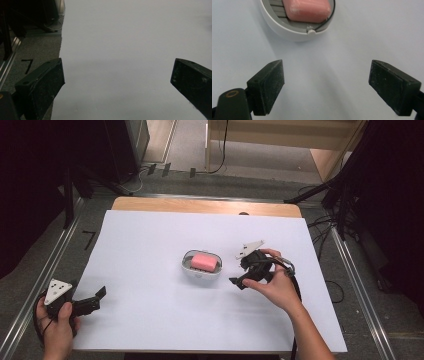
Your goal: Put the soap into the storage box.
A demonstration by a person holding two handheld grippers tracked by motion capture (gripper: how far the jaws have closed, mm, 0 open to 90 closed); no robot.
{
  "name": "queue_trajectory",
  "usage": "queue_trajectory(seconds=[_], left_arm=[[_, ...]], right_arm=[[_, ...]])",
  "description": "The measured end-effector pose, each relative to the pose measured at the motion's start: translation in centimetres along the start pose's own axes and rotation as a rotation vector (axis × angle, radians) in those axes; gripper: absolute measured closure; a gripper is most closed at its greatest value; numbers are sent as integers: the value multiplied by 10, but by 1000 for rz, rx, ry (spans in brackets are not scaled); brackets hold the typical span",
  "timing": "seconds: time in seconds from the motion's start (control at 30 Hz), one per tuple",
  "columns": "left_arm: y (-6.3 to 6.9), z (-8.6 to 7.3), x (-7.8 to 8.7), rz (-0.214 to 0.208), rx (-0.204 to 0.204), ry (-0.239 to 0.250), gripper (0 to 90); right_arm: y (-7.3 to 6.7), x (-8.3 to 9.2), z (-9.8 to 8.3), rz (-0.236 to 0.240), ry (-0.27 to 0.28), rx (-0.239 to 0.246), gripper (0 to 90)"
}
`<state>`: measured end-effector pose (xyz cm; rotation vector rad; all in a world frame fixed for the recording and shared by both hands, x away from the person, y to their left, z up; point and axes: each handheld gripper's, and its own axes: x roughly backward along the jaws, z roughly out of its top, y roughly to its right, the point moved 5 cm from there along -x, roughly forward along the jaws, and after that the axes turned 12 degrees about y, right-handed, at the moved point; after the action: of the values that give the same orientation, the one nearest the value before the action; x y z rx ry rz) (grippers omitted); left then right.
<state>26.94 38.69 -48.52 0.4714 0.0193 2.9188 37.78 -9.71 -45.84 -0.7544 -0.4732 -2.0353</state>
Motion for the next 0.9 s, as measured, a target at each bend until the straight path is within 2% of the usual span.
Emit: queue_trajectory(seconds=[0.17, 0.6, 0.9], left_arm=[[0, 0, 0, 1, -1, -1, 0], [1, 0, 0, 2, -1, -1, 0], [1, 0, 0, 3, -4, -2, 0]], right_arm=[[4, 8, -15, -15, 12, -41, 139], [15, 22, -50, -50, 28, -106, 137], [20, 30, -70, -92, 32, -142, 138]])
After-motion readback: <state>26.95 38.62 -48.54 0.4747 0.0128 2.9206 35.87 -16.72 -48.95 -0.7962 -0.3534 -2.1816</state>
